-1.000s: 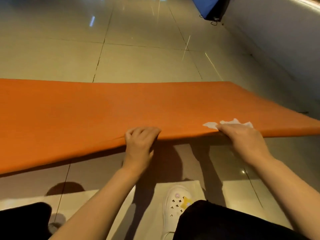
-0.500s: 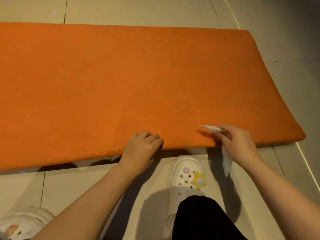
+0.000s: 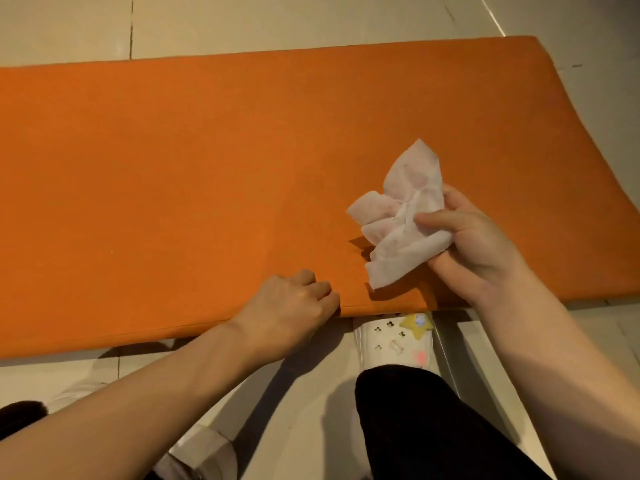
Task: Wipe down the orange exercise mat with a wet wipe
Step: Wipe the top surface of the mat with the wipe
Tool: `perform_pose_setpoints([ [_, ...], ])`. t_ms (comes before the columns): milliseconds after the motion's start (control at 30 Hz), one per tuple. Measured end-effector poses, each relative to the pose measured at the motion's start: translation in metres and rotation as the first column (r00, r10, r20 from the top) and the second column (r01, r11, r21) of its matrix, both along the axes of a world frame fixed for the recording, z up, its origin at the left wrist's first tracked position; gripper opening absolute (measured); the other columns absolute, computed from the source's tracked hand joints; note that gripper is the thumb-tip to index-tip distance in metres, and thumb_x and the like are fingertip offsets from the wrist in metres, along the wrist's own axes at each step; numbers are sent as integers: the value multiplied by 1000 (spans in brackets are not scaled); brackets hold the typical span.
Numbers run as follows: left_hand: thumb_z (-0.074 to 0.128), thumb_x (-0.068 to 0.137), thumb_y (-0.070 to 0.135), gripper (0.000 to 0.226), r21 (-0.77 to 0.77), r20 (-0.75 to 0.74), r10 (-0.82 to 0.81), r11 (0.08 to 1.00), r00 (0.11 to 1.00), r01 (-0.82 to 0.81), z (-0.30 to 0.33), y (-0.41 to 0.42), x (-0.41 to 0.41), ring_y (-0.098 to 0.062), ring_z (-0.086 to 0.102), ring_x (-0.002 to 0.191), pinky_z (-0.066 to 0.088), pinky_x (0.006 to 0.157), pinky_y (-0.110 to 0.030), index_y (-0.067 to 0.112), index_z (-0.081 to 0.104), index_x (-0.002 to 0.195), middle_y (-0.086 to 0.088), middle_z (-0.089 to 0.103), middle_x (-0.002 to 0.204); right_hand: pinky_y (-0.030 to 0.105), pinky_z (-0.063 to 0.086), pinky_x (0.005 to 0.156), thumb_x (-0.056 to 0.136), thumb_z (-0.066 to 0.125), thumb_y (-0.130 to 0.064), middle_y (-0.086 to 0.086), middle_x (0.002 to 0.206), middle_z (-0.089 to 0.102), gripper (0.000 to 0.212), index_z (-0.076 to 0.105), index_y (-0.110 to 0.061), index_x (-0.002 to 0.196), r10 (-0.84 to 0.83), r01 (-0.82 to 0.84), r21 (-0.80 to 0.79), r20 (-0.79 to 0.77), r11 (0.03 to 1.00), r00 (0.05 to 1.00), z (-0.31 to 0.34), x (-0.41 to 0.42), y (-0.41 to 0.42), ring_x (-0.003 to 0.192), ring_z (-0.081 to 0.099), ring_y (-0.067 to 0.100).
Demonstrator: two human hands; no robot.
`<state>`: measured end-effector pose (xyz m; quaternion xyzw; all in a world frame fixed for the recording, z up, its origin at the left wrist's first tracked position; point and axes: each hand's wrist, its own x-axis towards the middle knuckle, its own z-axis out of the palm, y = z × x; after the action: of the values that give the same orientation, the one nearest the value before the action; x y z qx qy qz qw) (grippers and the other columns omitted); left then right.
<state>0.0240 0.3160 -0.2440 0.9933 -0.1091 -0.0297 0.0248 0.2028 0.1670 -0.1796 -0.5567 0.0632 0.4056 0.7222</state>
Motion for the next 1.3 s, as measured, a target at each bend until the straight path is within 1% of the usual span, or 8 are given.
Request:
perform_pose_setpoints([
  [200,49,98,44,47,99,-500,-1,993,866,58,48,25,28,-25,53,117,50,84,-36,28,43,142,1,57,128,39,56,85,83,34,22,18,122,63,62,53,-9,133,32,-31,16,-72,999,997,-10,-27,-3,112,63,33],
  [367,45,100,49,46,202,-670,40,971,741,130,91,75,21,-21,53,120,37,76,-26,35,41,145,7,55,136,45,46,100,83,37,20,12,117,64,56,55,-14,124,135,-113,180,-120,977,983,1,-48,26,114,61,31],
  [433,45,100,50,45,140,-612,96,990,785,-11,88,84,10,-18,53,121,33,75,-25,37,42,143,10,52,140,35,49,90,86,52,13,7,124,59,54,52,-18,130,333,-319,-138,96,938,938,-4,-49,34,113,59,28],
  [533,47,100,47,45,-33,-472,250,953,845,-301,60,81,-4,-17,49,125,40,81,-25,34,43,143,10,48,143,18,41,69,85,66,0,2,135,45,66,43,-25,142,727,-256,-780,335,571,600,-27,-39,25,104,48,11],
  [800,20,87,67,78,-288,-436,299,848,849,-446,-15,48,-22,-25,36,139,34,111,-40,25,43,148,-3,39,153,18,30,82,96,51,-13,-1,131,50,36,58,-20,131,854,-132,-846,498,517,152,-35,-54,24,119,44,15],
  [967,12,82,75,86,-216,-432,345,857,833,-467,-20,48,-33,-21,25,146,32,111,-45,32,23,156,6,25,161,33,28,111,104,35,-41,2,158,26,46,33,-28,148,963,-228,-968,152,100,-221,-42,-64,29,143,24,22],
  [1133,-4,71,81,95,-101,-529,334,888,780,-448,-30,63,-51,-17,6,151,18,117,-38,38,1,156,13,2,165,30,35,62,103,29,-47,-2,109,62,37,58,-26,111,982,162,-986,18,50,-190,-42,-36,9,97,58,22],
  [1300,19,85,84,85,-108,-537,319,892,780,-439,-34,75,-57,-31,40,139,39,104,-57,32,37,150,-7,39,155,43,39,103,93,39,-39,9,143,50,48,56,-17,132,960,-49,-968,249,245,-126,-76,-32,24,131,46,31],
])
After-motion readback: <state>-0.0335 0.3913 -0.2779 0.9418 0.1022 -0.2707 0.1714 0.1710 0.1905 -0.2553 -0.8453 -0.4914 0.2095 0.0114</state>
